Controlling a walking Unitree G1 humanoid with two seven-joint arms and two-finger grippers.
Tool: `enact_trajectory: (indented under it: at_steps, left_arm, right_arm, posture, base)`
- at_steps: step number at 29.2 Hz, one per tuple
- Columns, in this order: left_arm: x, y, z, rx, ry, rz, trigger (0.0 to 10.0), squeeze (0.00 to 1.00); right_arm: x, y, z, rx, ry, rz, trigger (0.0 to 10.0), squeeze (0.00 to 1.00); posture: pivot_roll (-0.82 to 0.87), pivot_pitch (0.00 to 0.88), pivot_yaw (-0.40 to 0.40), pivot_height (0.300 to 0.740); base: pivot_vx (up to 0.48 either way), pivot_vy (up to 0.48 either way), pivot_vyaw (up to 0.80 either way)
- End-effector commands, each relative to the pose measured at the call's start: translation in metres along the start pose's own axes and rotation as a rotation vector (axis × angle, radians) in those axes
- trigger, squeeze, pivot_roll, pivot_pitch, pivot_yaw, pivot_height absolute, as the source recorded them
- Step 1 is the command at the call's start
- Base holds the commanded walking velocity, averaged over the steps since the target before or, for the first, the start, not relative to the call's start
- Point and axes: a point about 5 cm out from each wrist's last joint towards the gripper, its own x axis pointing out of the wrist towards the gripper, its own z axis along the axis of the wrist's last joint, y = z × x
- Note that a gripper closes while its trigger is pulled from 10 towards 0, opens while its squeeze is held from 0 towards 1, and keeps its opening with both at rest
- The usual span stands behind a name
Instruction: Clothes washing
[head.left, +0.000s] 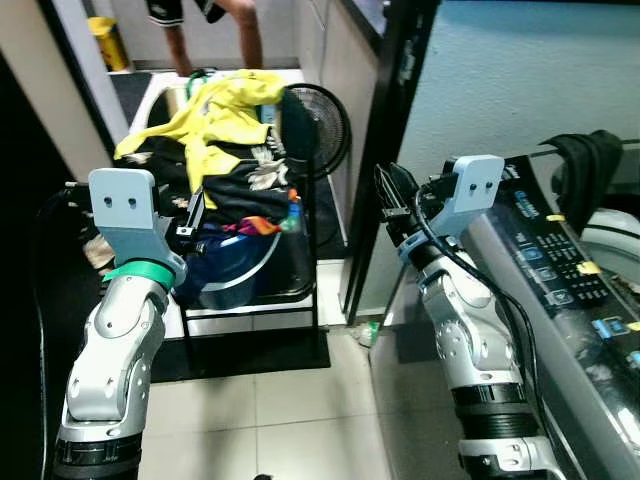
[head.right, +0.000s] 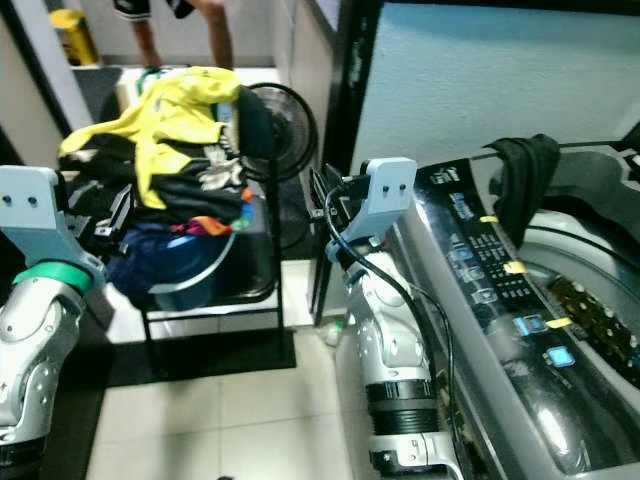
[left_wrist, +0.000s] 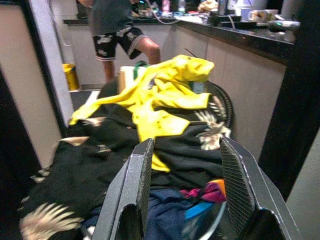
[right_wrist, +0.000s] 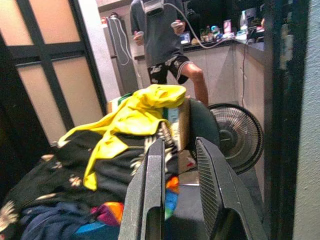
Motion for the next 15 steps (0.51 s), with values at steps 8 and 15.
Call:
enact_trajectory:
  at_steps: [8, 15]
  left_arm:
    - [-0.0006, -0.0028, -0.0032, -0.013, 0.019, -0.019, 10.0, 0.0]
    - [-0.0001, -0.0033, -0.003, -0.017, 0.02, -0.021, 10.0, 0.0]
  right_arm:
    - [-0.009, -0.0043, -0.0095, 0.009, 0.023, -0.028, 10.0, 0.0]
    - [-0.0095, -0.0045, -0.0103, 0.01, 0.026, -0.03, 10.0, 0.0]
  posture:
    - [0.14, 0.034, 0.03, 0.74]
    - [0.14, 0.036, 0.034, 0.74]
  base:
    - [0.0, 0.307, 0.0]
    - [0.0, 0.32, 0.0]
